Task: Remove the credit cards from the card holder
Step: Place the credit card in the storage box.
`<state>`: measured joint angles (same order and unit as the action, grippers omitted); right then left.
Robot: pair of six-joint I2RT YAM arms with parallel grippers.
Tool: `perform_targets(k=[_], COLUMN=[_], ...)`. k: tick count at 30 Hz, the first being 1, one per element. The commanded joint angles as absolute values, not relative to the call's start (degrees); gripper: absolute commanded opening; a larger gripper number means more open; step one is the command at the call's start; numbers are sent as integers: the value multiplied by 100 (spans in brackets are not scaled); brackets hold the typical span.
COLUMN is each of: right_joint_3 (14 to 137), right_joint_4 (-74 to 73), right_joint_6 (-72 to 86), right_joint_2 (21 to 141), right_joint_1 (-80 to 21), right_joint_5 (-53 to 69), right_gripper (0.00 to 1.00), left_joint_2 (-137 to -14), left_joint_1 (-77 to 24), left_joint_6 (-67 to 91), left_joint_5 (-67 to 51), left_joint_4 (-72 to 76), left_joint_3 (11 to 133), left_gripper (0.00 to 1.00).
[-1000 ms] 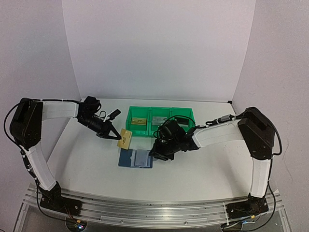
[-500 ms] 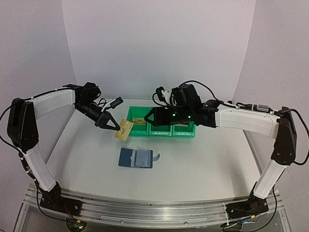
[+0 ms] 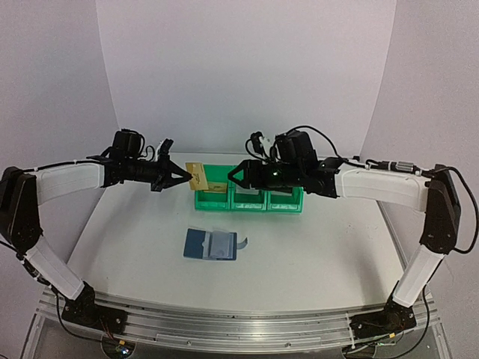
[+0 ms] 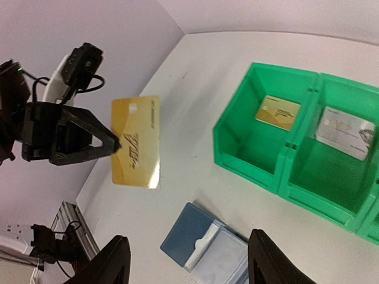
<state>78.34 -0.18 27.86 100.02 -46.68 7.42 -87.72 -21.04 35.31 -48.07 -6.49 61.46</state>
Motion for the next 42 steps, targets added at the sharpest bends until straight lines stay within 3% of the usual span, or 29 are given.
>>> perform_targets(k=[1, 4, 8, 12, 19, 25, 33, 36, 42], right_joint_3=[7484, 7351, 7536, 7650, 8036, 8265, 7690, 7237, 7442], right_joint_4=[258, 509, 1376, 2651, 3608, 3753, 3771, 3786, 3842], right_joint_6=[3728, 4412, 5193, 5885, 6451, 6229, 6234, 6157, 6031], right_joint_2=[9758, 9840, 10300, 10851, 11500, 11547, 11182, 10881, 10775], right_joint_1=[-4619, -4615, -4622, -4619, -4525, -4482, -4479, -4473, -4367], right_joint_5=[38, -210, 376, 812, 911, 1323, 1640, 1595, 1533], right_gripper=[64, 59, 56, 58, 58, 50, 42, 46, 66], left_joint_2=[-9246, -9685, -9970, -9928, -9652, -9539, -9594, -9615, -9607], left_joint_1=[-2253, -2321, -2321, -2366, -2442, -2456, -2421, -2382, -2403], left_joint_6=[6010, 6379, 6458, 6614, 6818, 6858, 6898, 6858, 6747], left_joint_5=[-3888, -3779, -3989, -4405, -4643, -4595, -4609, -4604, -4713], left_joint_4=[556, 464, 1003, 1625, 2249, 2238, 2360, 2413, 2398], left_joint_3=[6465, 6937, 7267, 7112, 6615, 6395, 6477, 6511, 6497], left_gripper=[0, 0, 0, 0, 0, 0, 0, 0, 0])
